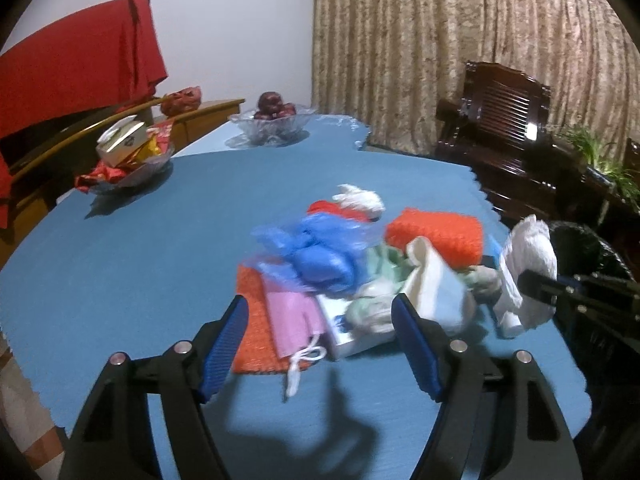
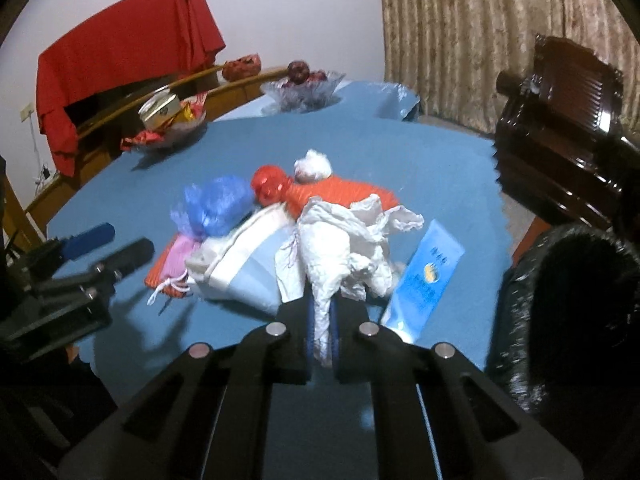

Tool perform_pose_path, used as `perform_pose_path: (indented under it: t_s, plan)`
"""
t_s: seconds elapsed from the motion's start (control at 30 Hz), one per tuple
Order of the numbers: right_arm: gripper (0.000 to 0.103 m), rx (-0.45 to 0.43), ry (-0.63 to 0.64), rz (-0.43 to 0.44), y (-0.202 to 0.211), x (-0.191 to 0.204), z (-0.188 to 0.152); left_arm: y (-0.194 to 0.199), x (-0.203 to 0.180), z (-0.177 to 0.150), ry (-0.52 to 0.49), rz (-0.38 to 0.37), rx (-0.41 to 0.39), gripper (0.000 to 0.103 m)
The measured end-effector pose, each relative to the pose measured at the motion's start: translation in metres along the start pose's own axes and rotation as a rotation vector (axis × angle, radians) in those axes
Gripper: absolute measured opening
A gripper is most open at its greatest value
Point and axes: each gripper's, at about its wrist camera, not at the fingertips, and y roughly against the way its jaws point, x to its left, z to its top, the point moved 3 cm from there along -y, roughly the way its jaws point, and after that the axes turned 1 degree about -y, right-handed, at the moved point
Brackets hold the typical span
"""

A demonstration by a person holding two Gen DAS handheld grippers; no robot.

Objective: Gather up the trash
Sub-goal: 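Grasp the white tissue with the right tool while the left tool grasps the white paper cup, then carry tissue and cup over the bin and open both tools to drop them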

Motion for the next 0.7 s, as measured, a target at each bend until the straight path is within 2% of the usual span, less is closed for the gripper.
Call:
perform_pose_path:
  t_s: [0.13, 0.27, 0.4, 0.5, 0.6, 0.7]
  plan:
    - [0.006, -0.011, -0.01, -0.018, 0.007, -0.009, 0.002, -0.007, -0.018, 0.0, -0.016, -0.059, 0.015, 0.06]
    - [0.006, -0.008, -0.012, -0.031, 0.008, -0.015, -0.001, -0.019, -0.035, -0.002, -0.047, -0.087, 0.034, 0.053]
    - [0.006, -0.001, -0.013, -0.042, 0.008, -0.02, -0.005, -0.031, -0.051, -0.003, -0.072, -0.121, 0.058, 0.036]
    - [0.006, 0.004, -0.018, -0.048, 0.008, -0.024, -0.007, -0.033, -0.057, -0.004, -0.089, -0.119, 0.056, 0.029]
    - [0.006, 0.007, -0.022, -0.051, 0.008, -0.026, -0.008, -0.04, -0.063, -0.005, -0.104, -0.15, 0.086, 0.015]
    - [0.006, 0.005, -0.022, -0.053, 0.011, -0.027, -0.009, -0.038, -0.065, -0.008, -0.107, -0.165, 0.092, 0.012]
